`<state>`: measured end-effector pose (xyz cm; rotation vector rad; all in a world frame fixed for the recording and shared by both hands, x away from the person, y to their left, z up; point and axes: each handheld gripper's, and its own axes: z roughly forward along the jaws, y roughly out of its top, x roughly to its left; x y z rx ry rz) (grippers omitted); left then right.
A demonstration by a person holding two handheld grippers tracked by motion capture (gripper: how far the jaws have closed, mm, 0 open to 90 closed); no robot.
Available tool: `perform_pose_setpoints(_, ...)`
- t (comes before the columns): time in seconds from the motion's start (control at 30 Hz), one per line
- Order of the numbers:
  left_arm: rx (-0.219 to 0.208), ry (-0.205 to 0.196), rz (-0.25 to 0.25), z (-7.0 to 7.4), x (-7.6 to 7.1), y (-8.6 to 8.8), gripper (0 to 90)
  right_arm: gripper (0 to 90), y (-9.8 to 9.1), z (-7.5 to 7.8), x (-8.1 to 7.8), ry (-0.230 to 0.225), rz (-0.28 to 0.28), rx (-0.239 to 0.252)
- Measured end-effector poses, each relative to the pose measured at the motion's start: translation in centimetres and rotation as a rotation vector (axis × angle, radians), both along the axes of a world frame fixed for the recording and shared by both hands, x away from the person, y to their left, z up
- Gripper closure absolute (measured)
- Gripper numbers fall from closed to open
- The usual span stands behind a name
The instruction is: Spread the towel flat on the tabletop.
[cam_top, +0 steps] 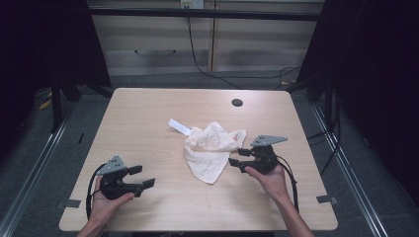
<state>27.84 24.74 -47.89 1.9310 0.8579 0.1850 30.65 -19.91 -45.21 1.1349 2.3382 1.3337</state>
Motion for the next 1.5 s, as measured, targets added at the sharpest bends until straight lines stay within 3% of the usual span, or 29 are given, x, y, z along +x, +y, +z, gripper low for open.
perform_pose_setpoints(0.23, 0.006, 0.005, 0.003, -0.1, 0.2, 0.1, 23.1, 45.7, 0.6, 0.0, 2.4, 0.011, 0.003, -0.022)
perform_pose_setpoints(0.33, 0.016, 0.004, -0.001, -0.2, 0.2, 0.0, 24.7, 47.3, 0.8, 0.0, 3.3, 0.019, 0.018, -0.042)
perform_pose_setpoints(0.37, 0.032, -0.004, -0.004, -0.2, 0.1, -0.1, 24.9, 48.1, 1.1, -0.3, 4.3, 0.031, 0.047, -0.045)
perform_pose_setpoints(0.5, 0.024, -0.005, -0.005, -0.2, 0.0, -0.2, 24.8, 48.1, 1.5, -1.0, 5.4, 0.058, 0.069, -0.052)
perform_pose_setpoints(0.53, 0.027, -0.008, -0.005, -0.1, 0.1, -0.1, 24.9, 48.0, 1.8, -1.4, 6.2, 0.068, 0.065, -0.077)
perform_pose_setpoints(0.67, 0.014, -0.001, 0.004, -0.2, 0.2, 0.1, 24.9, 44.9, 1.8, -1.9, 7.4, 0.081, 0.04, -0.085)
perform_pose_setpoints(0.97, 0.021, -0.001, 0.01, -0.2, 0.2, 0.3, 24.8, 46.6, 1.7, -4.2, 9.0, 0.139, 0.028, -0.127)
perform_pose_setpoints(1.03, 0.019, -0.002, 0.013, -0.2, 0.3, 0.3, 24.8, 50.9, 1.9, -4.7, 8.9, 0.142, 0.024, -0.137)
perform_pose_setpoints(1.07, 0.018, 0.002, 0.012, -0.2, 0.3, 0.3, 24.8, 59.8, 2.0, -4.8, 8.8, 0.121, 0.001, -0.156)
perform_pose_setpoints(1.1, 0.018, 0.002, 0.012, -0.2, 0.3, 0.3, 24.8, 59.8, 2.0, -4.8, 8.8, 0.121, 0.001, -0.156)
perform_pose_setpoints(1.13, 0.017, 0.004, 0.012, -0.2, 0.3, 0.3, 24.8, 69.8, 2.1, -4.7, 8.7, 0.122, -0.003, -0.186)
perform_pose_setpoints(1.27, 0.022, 0.002, 0.014, -0.2, 0.3, 0.3, 24.8, 83.5, 2.1, -4.5, 8.5, 0.15, -0.02, -0.192)
perform_pose_setpoints(1.5, 0.022, 0.005, 0.016, -0.3, 0.3, 0.3, 24.9, 86.7, 1.6, -4.3, 7.8, 0.167, -0.005, -0.117)
